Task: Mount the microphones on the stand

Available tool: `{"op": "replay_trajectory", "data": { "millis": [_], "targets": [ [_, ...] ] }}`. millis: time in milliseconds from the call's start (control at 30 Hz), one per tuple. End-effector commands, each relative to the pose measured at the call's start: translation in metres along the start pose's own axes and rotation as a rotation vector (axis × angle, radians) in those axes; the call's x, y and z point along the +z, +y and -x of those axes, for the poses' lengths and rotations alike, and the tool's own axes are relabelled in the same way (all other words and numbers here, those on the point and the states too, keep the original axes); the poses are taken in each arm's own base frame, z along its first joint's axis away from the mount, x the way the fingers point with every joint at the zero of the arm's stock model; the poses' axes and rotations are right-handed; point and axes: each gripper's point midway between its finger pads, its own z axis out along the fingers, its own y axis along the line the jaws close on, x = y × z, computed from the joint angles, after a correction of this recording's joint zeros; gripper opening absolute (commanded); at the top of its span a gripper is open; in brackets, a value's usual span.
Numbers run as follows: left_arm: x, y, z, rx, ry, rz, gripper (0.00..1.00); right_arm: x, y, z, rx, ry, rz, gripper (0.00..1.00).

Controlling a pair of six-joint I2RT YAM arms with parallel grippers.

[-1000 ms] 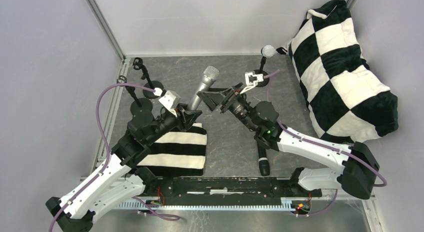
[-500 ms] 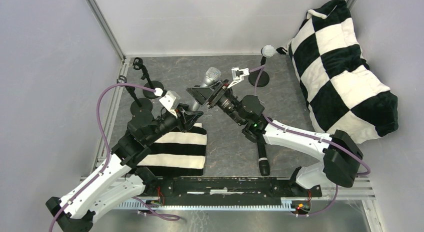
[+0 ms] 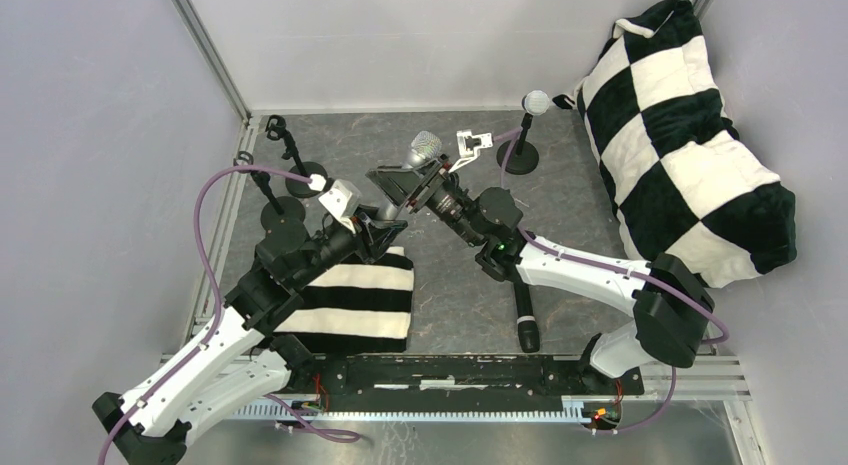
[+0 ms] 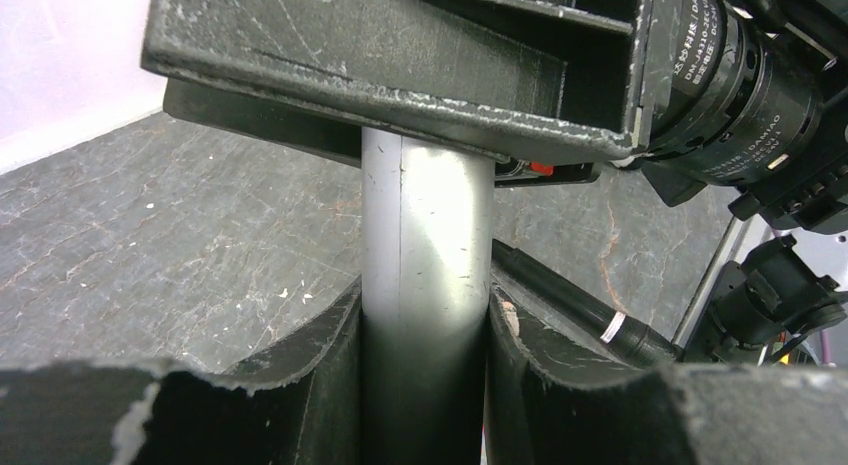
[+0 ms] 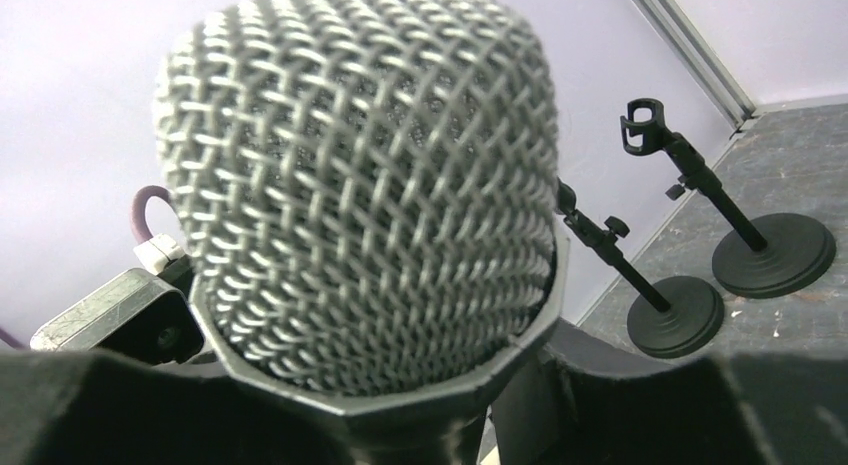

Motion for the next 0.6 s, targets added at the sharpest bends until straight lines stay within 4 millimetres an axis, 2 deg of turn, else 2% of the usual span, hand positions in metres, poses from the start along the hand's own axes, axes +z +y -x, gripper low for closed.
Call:
{"op": "replay_trajectory", "data": {
  "millis": [0, 133, 167, 233, 267, 300, 400, 433, 567],
  "targets": [
    [0.002, -0.002, 0.016, -0.021, -0.059, -0.003, 0.02, 0.007, 0.024, 0.023, -0.027, -0.073, 0.075, 0.49],
    [0.002, -0.001, 0.015, -0.023, -0.056, 0.002, 0.04, 0.006, 0.026, 0.025, -0.04, -0.082, 0.091, 0.3],
    [0.002, 0.0, 0.015, -0.025, -0.057, 0.007, 0.09, 0.005, 0.027, 0.025, -0.043, -0.088, 0.095, 0.25],
    [0.002, 0.003, 0.014, -0.033, -0.059, 0.026, 0.24, 0.0, 0.024, 0.029, -0.061, -0.104, 0.09, 0.1],
    [0.002, 0.006, 0.014, -0.039, -0.06, 0.04, 0.34, -0.002, 0.022, 0.03, -0.071, -0.114, 0.079, 0.02],
    [0.001, 0.009, 0.014, -0.047, -0.063, 0.063, 0.52, -0.005, 0.018, 0.033, -0.088, -0.125, 0.063, 0.0],
    [-0.004, 0.021, 0.005, -0.079, -0.046, 0.139, 0.91, -0.019, 0.004, 0.05, -0.184, -0.177, -0.011, 0.0],
    [-0.007, 0.03, 0.004, -0.093, -0.053, 0.191, 0.99, -0.025, -0.006, 0.056, -0.232, -0.189, -0.054, 0.0],
    [-0.019, 0.059, 0.001, -0.145, -0.085, 0.372, 1.0, -0.06, -0.044, 0.083, -0.487, -0.226, -0.259, 0.0]
  ]
}}
